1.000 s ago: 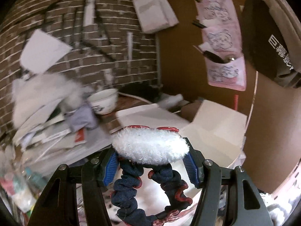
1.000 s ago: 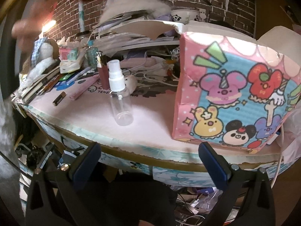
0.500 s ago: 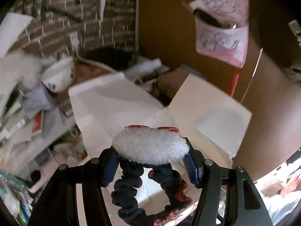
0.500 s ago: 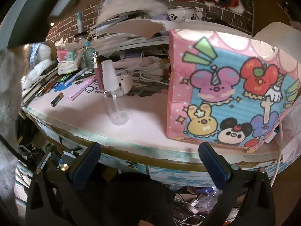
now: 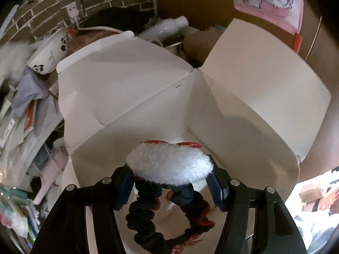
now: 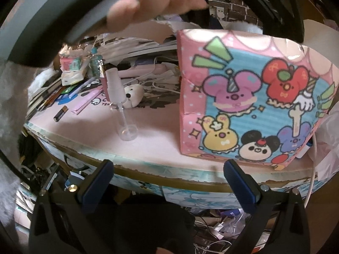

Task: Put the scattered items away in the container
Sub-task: 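Lift and carry the scrunchie with the left gripper into the white box, then open the left gripper to drop the scrunchie into the box, then withdraw the left gripper from the box back over the desk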

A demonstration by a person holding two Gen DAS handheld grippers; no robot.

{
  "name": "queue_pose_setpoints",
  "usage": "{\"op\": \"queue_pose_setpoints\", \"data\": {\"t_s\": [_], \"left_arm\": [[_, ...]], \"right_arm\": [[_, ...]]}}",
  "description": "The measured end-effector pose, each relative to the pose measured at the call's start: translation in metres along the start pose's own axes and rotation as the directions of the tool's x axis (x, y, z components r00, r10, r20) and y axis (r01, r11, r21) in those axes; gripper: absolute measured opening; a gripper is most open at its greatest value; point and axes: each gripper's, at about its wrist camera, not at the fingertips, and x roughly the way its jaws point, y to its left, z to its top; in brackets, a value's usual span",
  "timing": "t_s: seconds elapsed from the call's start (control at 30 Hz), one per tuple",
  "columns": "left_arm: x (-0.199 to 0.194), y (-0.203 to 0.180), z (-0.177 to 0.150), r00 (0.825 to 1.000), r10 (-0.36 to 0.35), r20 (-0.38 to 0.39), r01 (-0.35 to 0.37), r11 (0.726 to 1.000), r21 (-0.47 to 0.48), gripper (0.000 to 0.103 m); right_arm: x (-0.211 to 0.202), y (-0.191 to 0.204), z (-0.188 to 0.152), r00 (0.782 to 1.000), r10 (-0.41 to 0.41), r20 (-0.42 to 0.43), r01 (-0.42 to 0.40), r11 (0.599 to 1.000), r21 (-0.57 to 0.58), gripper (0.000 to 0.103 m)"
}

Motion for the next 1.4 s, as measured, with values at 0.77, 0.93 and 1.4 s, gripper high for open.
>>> {"op": "queue_pose_setpoints", "data": {"t_s": [0.77,0.93,1.4], "left_arm": [[-0.042,0.018,-0.008,0.982,-0.025,0.19,0.033,0.999,-0.039,0.088],[-0.07,0.025,-0.02,0.955,0.041,0.294,-0.028,0.998,-0.049,0.089],[-0.119,0.065,-0.096,0.878,0.21,0.431,-0.143,0.973,-0.182,0.089]], "right_arm": [[0.0,0.001,0.0,1.0,0.001,-0.003,-0.001,1.0,-0.001,0.103],[0.0,0.001,-0.001,1.0,0.0,-0.003,0.0,1.0,-0.003,0.103],[0.002,0.014,-0.001,1.0,-0.002,0.001,0.002,0.999,-0.036,0.103]]}}
